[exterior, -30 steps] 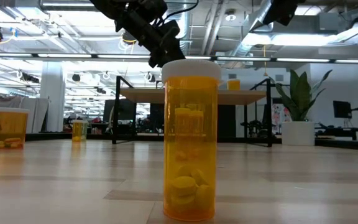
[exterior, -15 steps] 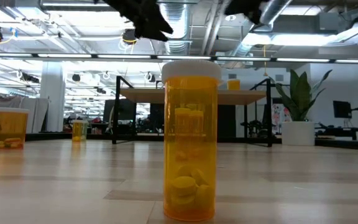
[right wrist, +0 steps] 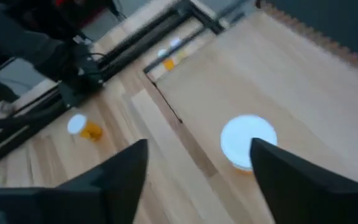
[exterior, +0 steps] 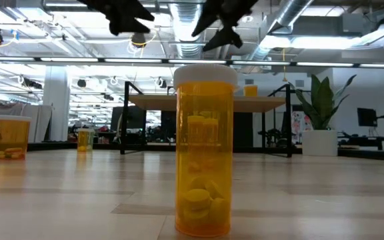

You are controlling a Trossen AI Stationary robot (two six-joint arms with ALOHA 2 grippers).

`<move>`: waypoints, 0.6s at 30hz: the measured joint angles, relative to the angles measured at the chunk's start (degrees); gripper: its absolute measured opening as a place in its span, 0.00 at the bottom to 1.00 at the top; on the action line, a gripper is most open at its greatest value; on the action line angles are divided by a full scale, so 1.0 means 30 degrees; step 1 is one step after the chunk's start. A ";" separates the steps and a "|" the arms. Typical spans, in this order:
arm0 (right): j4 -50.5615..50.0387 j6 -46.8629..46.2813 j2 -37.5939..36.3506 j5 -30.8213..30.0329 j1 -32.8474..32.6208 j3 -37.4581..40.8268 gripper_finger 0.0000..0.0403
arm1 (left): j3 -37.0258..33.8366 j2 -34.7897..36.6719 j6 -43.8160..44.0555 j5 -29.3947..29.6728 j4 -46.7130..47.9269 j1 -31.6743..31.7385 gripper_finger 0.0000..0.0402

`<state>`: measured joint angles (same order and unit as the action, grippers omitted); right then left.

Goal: Pick and place medicine bottles onto shelf by color
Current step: Put the middle orange pill bottle on the shelf aligned with the other large orange pill bottle

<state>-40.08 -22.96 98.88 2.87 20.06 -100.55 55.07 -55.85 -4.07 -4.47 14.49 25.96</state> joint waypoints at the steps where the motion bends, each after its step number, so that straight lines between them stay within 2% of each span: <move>1: -0.0500 -0.0311 0.0661 0.0005 0.0049 -0.0874 0.82 | 0.0000 0.0162 -0.0156 0.0052 0.0084 -0.0054 0.74; 4: -0.2808 -0.1125 0.2410 -0.0357 0.0143 -0.3288 0.91 | 0.0000 0.0503 -0.0627 0.0058 0.0116 -0.0105 0.74; 7: -0.4906 -0.1843 0.3819 -0.1674 0.0261 -0.5178 0.96 | 0.0000 0.0580 -0.0918 -0.0120 0.0185 -0.0105 0.74; 12: -0.7082 -0.1749 0.5509 -0.3640 0.0184 -0.7397 0.98 | 0.0000 0.0519 -0.1284 -0.0429 0.0702 -0.0098 0.74; 18: -0.7244 -0.1705 0.6067 -0.3727 0.0072 -0.7680 0.96 | 0.0000 0.0479 -0.1483 -0.0571 0.1158 -0.0090 0.74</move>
<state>-61.81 -28.08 117.08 -8.31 20.27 -123.59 55.07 -54.41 -8.51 -6.19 17.97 25.69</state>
